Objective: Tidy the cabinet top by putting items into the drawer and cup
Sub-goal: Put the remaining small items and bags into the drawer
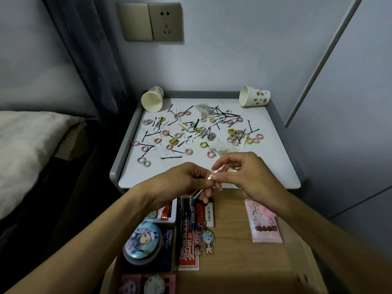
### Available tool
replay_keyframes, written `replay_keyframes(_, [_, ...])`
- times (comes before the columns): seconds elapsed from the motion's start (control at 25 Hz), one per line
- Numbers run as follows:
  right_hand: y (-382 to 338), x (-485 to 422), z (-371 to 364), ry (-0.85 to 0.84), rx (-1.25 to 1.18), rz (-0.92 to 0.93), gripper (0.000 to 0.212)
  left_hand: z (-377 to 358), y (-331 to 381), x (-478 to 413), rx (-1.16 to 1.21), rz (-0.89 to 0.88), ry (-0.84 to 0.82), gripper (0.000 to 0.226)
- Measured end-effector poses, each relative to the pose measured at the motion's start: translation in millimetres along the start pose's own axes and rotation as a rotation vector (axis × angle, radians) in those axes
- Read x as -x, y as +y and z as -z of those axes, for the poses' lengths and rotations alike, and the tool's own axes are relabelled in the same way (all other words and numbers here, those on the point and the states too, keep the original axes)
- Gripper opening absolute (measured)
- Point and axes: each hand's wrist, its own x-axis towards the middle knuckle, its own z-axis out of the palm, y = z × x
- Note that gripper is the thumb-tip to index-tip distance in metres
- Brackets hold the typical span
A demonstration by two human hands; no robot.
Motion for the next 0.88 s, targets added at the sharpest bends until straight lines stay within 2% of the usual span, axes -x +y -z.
replay_keyframes(0.12, [0.3, -0.7, 3.0, 0.083, -0.041, 0.014, 0.007, -0.6, 3.0, -0.4, 0.111, 0.001, 0.042, 0.02])
replay_keyframes(0.32, [-2.2, 4.2, 1.4, 0.013, -0.191, -0.012, 0.005, -0.5, 4.7, 0.7, 0.247, 0.027, 0.043, 0.019])
replay_keyframes(0.52, [-1.8, 3.0, -2.3, 0.025, -0.139, 0.013, 0.006, -0.1, 1.9, -0.9, 0.239, 0.008, 0.081, 0.025])
replay_keyframes(0.6, [-1.8, 3.1, -4.6, 0.046, -0.119, 0.028, 0.006, 0.1, 1.6, -0.8, 0.184, 0.007, 0.132, 0.027])
replay_keyframes(0.88, [-3.2, 1.4, -7.8, 0.103, -0.016, 0.077, 0.005, 3.7, 1.1, -2.8, -0.306, -0.118, 0.359, 0.012])
